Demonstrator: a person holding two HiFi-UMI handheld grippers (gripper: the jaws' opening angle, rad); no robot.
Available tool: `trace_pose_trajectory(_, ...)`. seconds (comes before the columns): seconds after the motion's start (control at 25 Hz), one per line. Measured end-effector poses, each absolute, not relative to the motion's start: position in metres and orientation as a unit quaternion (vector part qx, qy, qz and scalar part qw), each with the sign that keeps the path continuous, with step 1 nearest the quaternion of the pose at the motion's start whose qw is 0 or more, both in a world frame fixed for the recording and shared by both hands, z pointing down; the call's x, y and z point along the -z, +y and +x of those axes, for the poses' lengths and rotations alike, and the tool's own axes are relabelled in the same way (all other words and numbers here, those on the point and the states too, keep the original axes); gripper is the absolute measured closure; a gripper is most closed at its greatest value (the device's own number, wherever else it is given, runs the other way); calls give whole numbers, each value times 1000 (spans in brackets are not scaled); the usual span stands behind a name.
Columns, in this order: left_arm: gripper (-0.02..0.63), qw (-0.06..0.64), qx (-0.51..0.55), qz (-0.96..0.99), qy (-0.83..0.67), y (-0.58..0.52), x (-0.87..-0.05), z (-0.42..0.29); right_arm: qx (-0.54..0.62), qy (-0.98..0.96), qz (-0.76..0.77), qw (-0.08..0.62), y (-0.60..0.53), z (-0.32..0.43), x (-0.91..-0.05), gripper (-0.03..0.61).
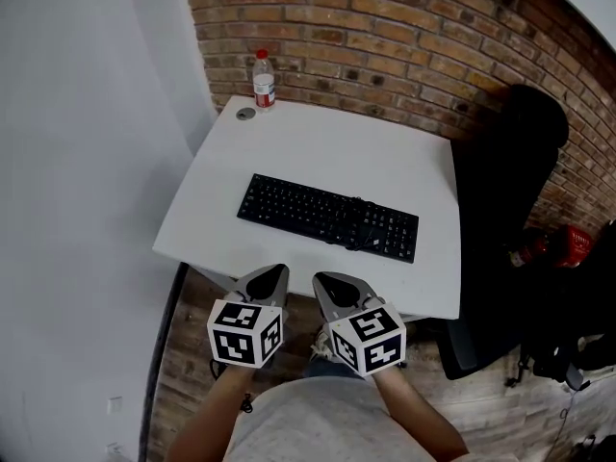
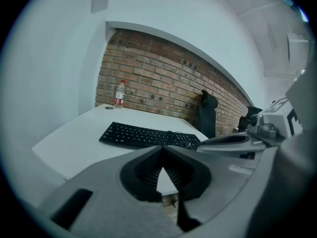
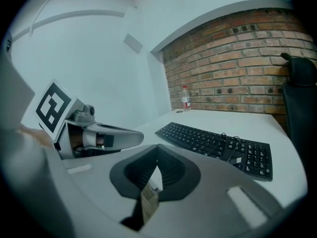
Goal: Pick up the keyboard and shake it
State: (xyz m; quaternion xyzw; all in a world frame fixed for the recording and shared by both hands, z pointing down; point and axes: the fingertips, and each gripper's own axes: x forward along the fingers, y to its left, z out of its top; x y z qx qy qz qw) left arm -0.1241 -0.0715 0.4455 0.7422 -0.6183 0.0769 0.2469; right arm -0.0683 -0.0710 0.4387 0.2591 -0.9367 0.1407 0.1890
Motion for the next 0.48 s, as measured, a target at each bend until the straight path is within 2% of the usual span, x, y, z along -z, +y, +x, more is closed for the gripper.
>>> trace_pose_trajectory(0.48, 621, 254, -98, 741, -614, -159, -453, -119, -164, -929, 275, 184, -161, -51, -446, 566)
